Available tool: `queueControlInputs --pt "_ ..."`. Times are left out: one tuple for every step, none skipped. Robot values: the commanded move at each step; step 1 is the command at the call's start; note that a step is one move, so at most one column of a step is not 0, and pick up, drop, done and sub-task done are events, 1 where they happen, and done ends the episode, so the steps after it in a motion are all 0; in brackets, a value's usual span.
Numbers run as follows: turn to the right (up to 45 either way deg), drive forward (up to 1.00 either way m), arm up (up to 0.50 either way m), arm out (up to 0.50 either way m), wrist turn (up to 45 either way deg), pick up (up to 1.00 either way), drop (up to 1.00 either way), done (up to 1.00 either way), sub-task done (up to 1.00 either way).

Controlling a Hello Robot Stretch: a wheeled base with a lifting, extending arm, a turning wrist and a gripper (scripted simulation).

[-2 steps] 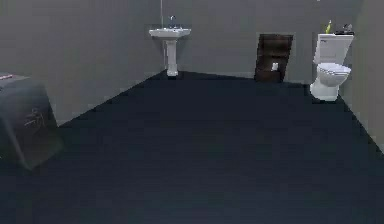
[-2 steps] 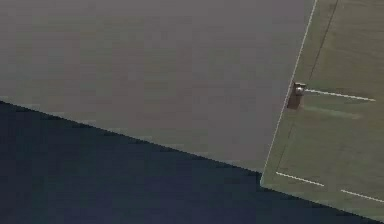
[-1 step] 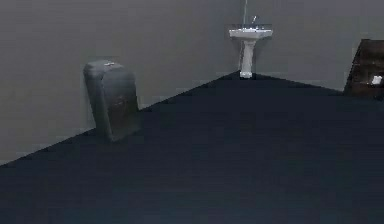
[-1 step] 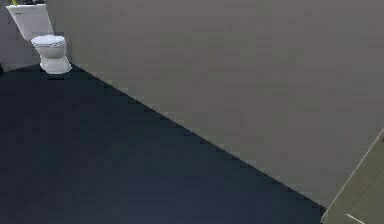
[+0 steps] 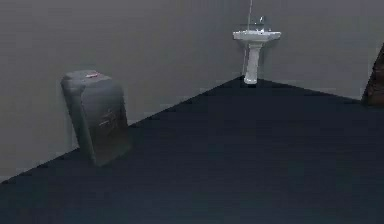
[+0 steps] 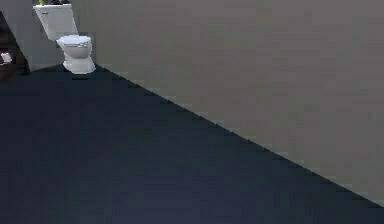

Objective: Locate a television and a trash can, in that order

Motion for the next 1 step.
queueControlInputs --pt "-45.0 0.0 0.0 0.0 0.0 0.0 0.0 0.0 0.0"
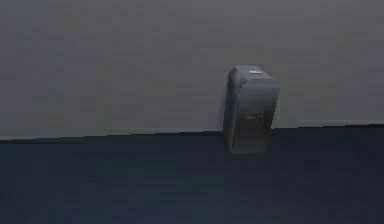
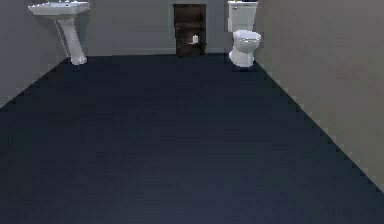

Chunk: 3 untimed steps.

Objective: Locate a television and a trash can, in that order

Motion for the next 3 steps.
queueControlInputs --pt "0.0 0.5 0.0 0.0 0.0 0.0 0.0 0.0 0.0" --pt "-12.0 0.0 0.0 0.0 0.0 0.0 0.0 0.0 0.0" --pt "0.0 1.0 0.0 0.0 0.0 0.0 0.0 0.0 0.0"
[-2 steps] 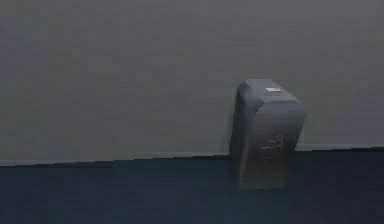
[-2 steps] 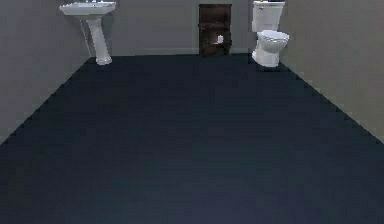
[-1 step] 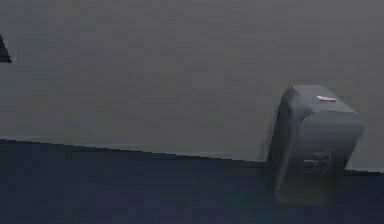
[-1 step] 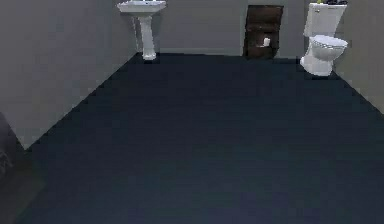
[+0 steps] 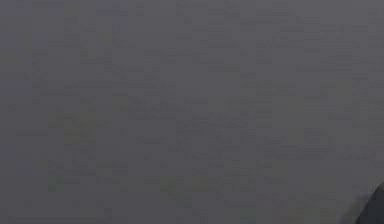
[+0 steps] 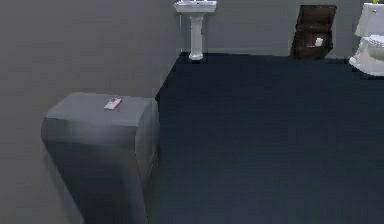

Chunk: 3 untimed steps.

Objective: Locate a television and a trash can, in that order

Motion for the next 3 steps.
queueControlInputs --pt "45.0 0.0 0.0 0.0 0.0 0.0 0.0 0.0 0.0" --pt "21.0 0.0 0.0 0.0 0.0 0.0 0.0 0.0 0.0" --pt "0.0 0.0 0.0 0.0 0.0 0.0 0.0 1.0 0.0"
